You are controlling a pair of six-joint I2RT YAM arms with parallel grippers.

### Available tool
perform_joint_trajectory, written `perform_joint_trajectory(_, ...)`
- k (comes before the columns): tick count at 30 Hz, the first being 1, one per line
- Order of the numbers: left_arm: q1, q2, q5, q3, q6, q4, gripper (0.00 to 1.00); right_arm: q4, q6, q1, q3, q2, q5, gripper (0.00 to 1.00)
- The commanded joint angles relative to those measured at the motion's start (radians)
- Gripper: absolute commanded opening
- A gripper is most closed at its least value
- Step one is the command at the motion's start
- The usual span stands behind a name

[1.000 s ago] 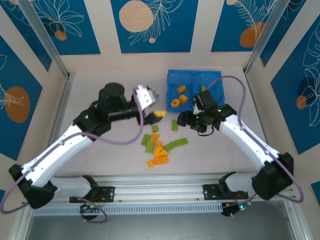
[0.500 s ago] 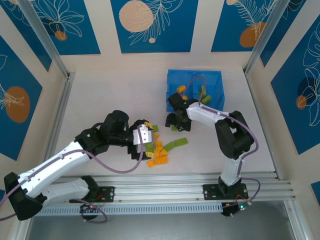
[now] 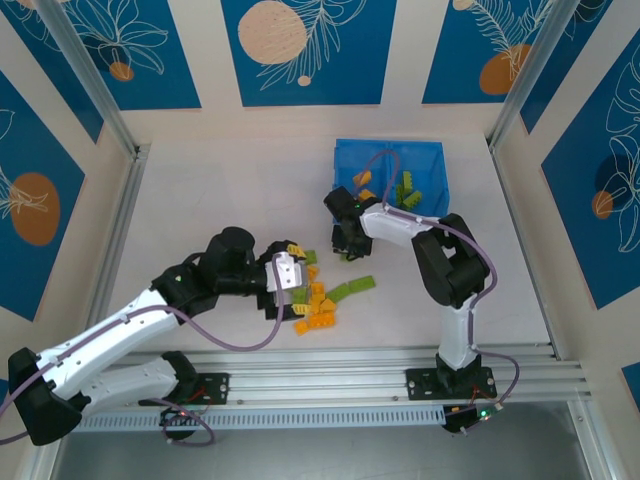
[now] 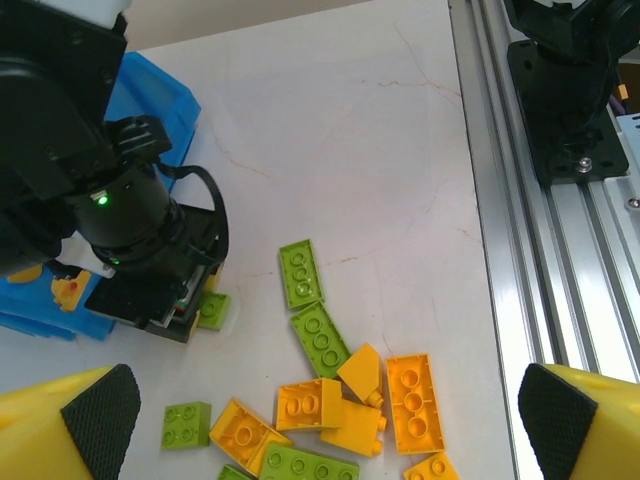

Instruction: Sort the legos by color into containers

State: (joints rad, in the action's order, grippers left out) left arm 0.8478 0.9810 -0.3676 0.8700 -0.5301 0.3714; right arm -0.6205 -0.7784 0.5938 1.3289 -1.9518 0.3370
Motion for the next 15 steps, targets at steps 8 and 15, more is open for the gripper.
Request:
perform_joint_trajectory(8,0.010,-0.014,0.051,-0.028,0.055,-0.190,1.00,-0.056,0.039,-0.021,-0.137,0.464,0.150,0.29)
perform_joint_trajectory(15,0.010,0.032,0.125,-0.016,0.112,-0.235,1.00,0.035,0.218,-0.218,-0.135,0.564,0.220,0.30)
